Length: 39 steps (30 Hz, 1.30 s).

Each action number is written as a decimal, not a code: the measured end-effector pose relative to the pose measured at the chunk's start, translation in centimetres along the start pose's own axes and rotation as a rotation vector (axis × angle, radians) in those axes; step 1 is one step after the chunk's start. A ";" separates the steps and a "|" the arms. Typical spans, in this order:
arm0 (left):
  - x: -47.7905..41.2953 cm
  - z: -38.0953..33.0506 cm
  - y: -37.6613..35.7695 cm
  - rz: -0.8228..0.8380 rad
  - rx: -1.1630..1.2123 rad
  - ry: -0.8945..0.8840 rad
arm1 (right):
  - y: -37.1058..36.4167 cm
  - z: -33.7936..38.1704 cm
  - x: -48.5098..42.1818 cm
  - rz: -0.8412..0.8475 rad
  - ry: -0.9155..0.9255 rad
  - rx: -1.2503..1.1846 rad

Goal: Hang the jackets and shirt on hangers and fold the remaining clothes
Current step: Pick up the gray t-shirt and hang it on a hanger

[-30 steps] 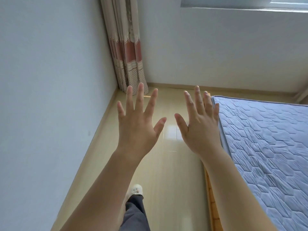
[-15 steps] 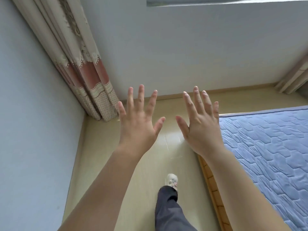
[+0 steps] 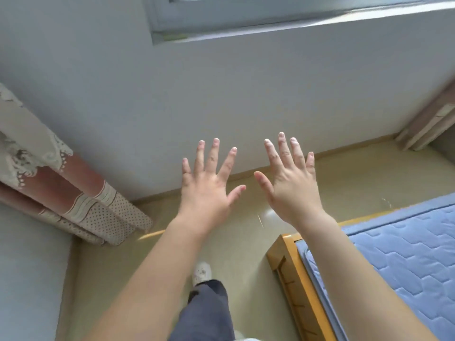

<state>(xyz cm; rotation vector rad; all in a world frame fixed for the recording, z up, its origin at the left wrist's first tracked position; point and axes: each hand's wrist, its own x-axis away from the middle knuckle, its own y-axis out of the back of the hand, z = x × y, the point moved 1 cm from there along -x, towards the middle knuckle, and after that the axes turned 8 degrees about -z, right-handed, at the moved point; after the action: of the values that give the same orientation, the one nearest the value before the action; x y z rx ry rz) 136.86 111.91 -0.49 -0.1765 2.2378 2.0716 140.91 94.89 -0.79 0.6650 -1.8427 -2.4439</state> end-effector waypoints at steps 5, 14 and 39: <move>-15.4 0.1 -4.5 0.040 0.011 -0.127 | -5.4 -5.5 -11.8 0.003 -0.095 0.050; -43.7 -7.2 -9.9 0.072 -0.008 -0.482 | -9.0 -19.6 -29.7 -0.098 -0.448 0.061; -81.4 -75.9 -25.2 0.178 0.329 -1.249 | -2.7 -86.6 -40.6 -0.161 -1.228 0.301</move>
<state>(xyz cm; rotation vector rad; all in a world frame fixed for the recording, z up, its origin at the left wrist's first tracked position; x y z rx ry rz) 222.16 36.41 -7.83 1.0443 1.6722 1.1659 207.67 26.87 -8.88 -1.0256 -2.5202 -2.9494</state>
